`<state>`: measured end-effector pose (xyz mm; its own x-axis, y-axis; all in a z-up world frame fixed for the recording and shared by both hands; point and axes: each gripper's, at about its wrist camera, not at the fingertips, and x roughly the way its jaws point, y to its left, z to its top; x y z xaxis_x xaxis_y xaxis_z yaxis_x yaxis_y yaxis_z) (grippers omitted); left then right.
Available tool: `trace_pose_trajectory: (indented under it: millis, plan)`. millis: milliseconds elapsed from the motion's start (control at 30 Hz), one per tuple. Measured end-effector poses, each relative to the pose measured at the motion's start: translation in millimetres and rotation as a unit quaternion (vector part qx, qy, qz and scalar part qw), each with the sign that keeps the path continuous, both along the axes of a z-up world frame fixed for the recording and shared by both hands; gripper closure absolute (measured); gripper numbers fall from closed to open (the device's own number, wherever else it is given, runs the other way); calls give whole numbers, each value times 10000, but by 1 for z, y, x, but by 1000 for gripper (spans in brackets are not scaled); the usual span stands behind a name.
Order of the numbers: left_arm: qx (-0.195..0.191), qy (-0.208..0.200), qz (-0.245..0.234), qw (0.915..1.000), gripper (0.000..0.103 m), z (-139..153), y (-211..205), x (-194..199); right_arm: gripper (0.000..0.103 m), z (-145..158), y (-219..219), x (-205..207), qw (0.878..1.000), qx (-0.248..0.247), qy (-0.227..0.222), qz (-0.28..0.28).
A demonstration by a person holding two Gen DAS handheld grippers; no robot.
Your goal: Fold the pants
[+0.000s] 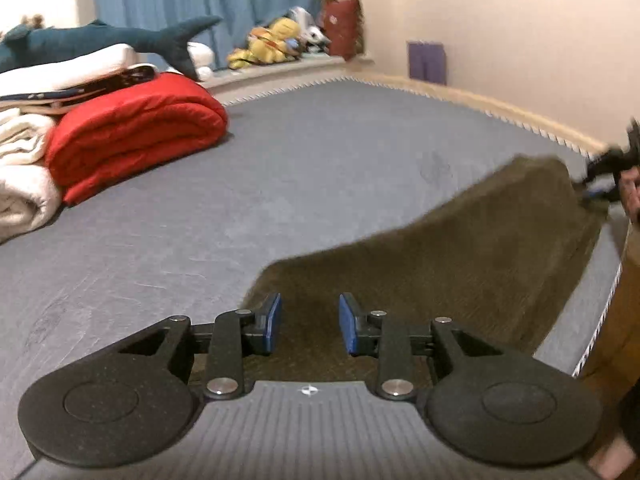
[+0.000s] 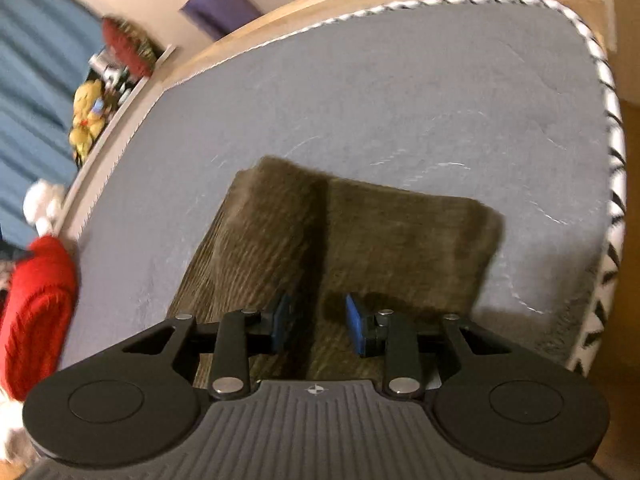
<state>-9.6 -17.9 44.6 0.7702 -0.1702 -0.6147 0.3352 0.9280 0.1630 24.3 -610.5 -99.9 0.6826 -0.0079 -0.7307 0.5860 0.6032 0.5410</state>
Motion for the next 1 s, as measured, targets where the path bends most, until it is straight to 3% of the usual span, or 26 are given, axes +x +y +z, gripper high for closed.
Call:
trace_pose_trajectory:
  millis: [100,167,233,400,467,567,633,700,800,900,967,1000]
  plan:
    - [9,163,-80,9998,68,-8,-11,6,85,-11,9,13,9991,-203,366,-85]
    - [39,201,-186,9996,68,-12,-16,7,89,-9,17,22,9984,-394,403,-87]
    - [172,206,-285,9992,68,-20,-18,5,102,-2,23,31,9993,-346,92,63]
    - [329,276,-349,9985,67,-40,-14,-1,102,13,51,66,9923,-591,-672,856]
    - [338,308,-318,9984,67,-42,-11,1,102,16,66,78,9818,-493,-1022,1526]
    - [327,320,-290,9985,67,-42,-8,6,100,28,98,80,9544,-919,-1413,2466]
    - [295,316,-274,9987,66,-41,-7,6,101,36,109,77,9434,-1044,-1578,2725]
    - [287,302,-262,9988,64,-40,-7,7,101,37,101,76,9537,-1061,-1481,2394]
    - [317,292,-285,9987,63,-41,-8,5,98,31,71,66,9766,-960,-1280,1437]
    - [363,306,-304,9984,63,-42,-10,4,94,25,49,64,9860,-718,-1178,941]
    - [365,312,-311,9984,63,-43,-10,4,85,16,45,67,9878,-391,-1155,969]
    - [370,312,-309,9983,63,-43,-10,5,73,9,47,70,9881,-264,-1120,1024]
